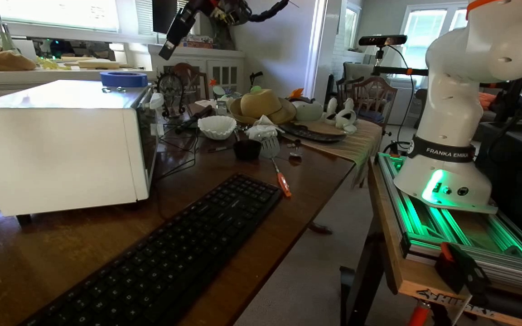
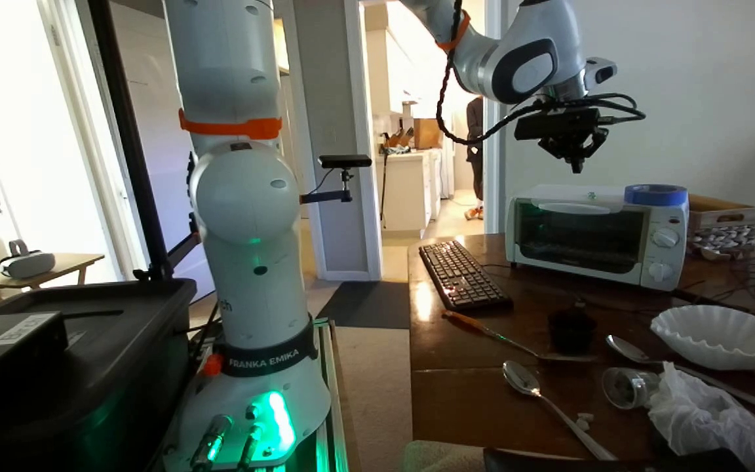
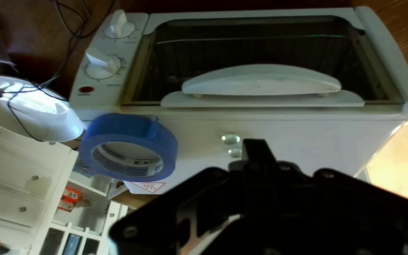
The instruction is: Open the oven door.
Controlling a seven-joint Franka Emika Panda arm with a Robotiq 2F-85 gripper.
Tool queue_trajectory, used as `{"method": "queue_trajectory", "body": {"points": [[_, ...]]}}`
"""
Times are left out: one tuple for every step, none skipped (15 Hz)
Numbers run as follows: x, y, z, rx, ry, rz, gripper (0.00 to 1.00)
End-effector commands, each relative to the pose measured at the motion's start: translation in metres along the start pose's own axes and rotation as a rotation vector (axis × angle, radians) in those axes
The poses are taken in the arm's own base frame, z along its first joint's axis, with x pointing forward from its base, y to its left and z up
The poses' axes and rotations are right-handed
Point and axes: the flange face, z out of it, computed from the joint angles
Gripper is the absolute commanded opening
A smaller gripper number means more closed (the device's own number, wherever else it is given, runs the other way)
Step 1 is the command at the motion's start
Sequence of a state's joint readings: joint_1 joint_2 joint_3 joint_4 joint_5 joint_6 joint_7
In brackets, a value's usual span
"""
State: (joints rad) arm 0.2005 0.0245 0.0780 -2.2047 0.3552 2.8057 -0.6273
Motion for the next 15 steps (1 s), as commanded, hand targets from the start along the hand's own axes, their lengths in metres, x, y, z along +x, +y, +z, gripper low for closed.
{"method": "queue_trajectory", "body": {"points": [[0.004,-0.022,0.018,0.054,0.018,-0.051,0.00],[0.003,-0.025,0.021,0.062,0.016,-0.049,0.00],[0.001,-0.028,0.023,0.071,0.014,-0.049,0.00],[-0.001,-0.028,0.026,0.071,0.010,-0.050,0.00],[-0.004,-0.028,0.029,0.071,0.008,-0.048,0.00],[-0.008,-0.025,0.032,0.063,-0.002,-0.047,0.00],[-0.009,-0.024,0.034,0.067,-0.005,-0.045,0.00],[-0.010,-0.023,0.035,0.067,-0.008,-0.046,0.00],[-0.012,-0.021,0.038,0.067,-0.010,-0.048,0.00],[-0.014,-0.020,0.041,0.065,-0.011,-0.050,0.00],[-0.015,-0.019,0.043,0.060,-0.007,-0.055,0.00],[-0.015,-0.019,0.044,0.058,0.000,-0.059,0.00],[-0.016,-0.018,0.047,0.050,0.005,-0.065,0.00],[-0.016,-0.018,0.049,0.044,0.012,-0.067,0.00],[-0.018,-0.017,0.052,0.044,0.010,-0.066,0.00]]}}
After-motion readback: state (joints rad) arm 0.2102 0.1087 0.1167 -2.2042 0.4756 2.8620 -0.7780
